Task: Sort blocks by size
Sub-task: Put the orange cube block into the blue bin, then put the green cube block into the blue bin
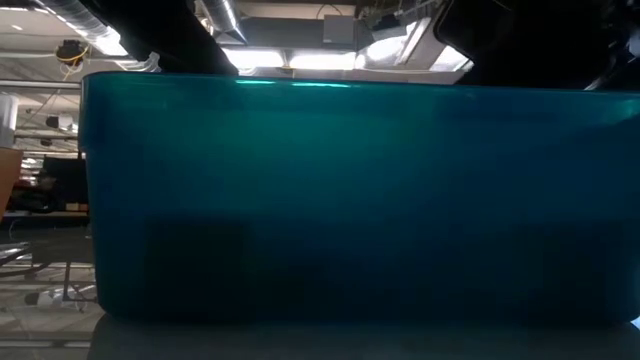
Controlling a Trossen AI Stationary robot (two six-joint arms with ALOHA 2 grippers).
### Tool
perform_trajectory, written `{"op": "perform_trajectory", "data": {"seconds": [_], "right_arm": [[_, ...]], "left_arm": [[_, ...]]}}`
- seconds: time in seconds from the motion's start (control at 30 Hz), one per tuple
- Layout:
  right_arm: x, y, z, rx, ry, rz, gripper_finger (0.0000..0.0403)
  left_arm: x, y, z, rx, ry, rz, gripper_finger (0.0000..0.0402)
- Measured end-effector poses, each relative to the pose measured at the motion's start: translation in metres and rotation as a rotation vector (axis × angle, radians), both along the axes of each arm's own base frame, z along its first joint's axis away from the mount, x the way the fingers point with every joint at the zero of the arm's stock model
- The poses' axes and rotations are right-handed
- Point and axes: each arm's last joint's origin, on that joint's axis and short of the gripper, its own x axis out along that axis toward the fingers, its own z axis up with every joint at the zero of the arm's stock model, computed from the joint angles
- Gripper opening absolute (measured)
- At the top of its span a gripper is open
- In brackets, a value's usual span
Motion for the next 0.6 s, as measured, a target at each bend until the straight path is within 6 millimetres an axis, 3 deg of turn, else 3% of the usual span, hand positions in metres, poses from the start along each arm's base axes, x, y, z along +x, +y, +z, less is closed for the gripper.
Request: {"op": "perform_trajectory", "data": {"seconds": [0.17,0.37,0.6], "right_arm": [[-0.003,-0.009,0.012,-0.025,0.012,-0.010,0.0229],[-0.006,-0.052,0.044,-0.025,-0.006,-0.285,0.0231],[-0.017,-0.103,0.067,-0.093,-0.003,-0.557,0.0225]], "left_arm": [[0.000,0.000,0.000,-0.001,0.000,0.001,0.0237],[0.000,0.000,0.000,0.003,0.000,-0.002,0.0237],[0.000,0.000,0.000,0.007,0.003,-0.004,0.0237]]}}
